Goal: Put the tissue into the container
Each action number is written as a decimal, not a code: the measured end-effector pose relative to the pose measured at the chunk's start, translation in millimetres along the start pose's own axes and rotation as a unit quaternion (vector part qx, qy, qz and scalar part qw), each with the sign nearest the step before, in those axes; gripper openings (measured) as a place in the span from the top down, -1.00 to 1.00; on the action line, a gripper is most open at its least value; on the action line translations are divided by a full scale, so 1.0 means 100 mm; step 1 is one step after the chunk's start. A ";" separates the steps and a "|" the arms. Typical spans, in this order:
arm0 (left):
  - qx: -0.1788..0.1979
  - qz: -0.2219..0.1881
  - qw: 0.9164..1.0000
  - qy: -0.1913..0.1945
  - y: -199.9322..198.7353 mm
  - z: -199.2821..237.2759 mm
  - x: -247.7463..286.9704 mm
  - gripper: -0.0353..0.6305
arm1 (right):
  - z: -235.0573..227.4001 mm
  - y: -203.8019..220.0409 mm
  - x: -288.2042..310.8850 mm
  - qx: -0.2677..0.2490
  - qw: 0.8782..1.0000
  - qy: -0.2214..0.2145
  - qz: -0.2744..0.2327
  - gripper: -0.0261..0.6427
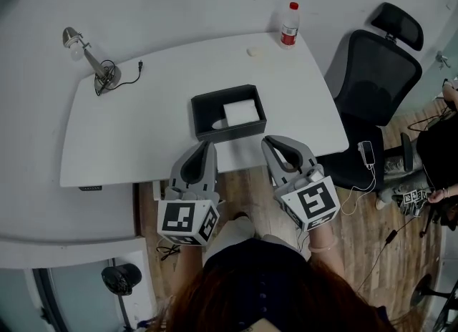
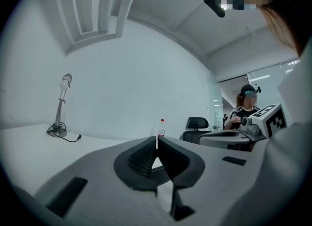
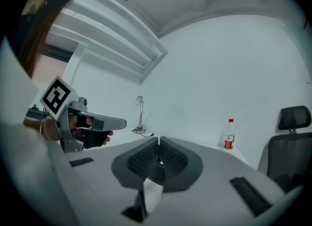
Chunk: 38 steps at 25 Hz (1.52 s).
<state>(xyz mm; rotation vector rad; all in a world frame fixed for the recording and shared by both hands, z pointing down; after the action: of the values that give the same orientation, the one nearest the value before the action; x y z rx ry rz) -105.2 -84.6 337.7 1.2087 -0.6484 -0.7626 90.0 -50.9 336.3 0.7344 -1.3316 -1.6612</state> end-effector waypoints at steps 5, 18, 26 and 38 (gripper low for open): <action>0.009 -0.002 1.000 -0.008 0.02 -0.12 -0.14 0.79 | 0.05 -0.02 -0.15 -0.017 1.000 0.002 -0.001 0.83; 0.035 0.003 0.999 -0.017 0.11 -0.43 -0.44 0.79 | 0.19 -0.09 -0.54 -0.026 0.999 0.022 -0.008 0.83; 0.036 0.009 0.999 -0.014 0.19 -0.61 -0.71 0.79 | 0.34 -0.06 -0.79 0.003 1.000 0.017 0.015 0.84; 0.039 0.007 0.999 -0.014 0.25 -0.91 -1.08 0.79 | 0.53 -0.09 -1.21 0.007 1.000 0.021 0.014 0.84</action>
<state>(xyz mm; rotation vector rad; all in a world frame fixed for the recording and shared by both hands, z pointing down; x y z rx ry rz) -93.6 58.2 336.4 1.2648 -0.7142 -0.7495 97.7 81.3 333.2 0.7511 -1.3191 -1.6073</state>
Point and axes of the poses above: the fingertips, and each gripper's own axes: x forward along the fingers, z to its left, y out of its underside, the point moved 8 cm from there along -x, backward along the fingers, and after that the axes turned 9 degrees about -x, right-handed, at the moved point
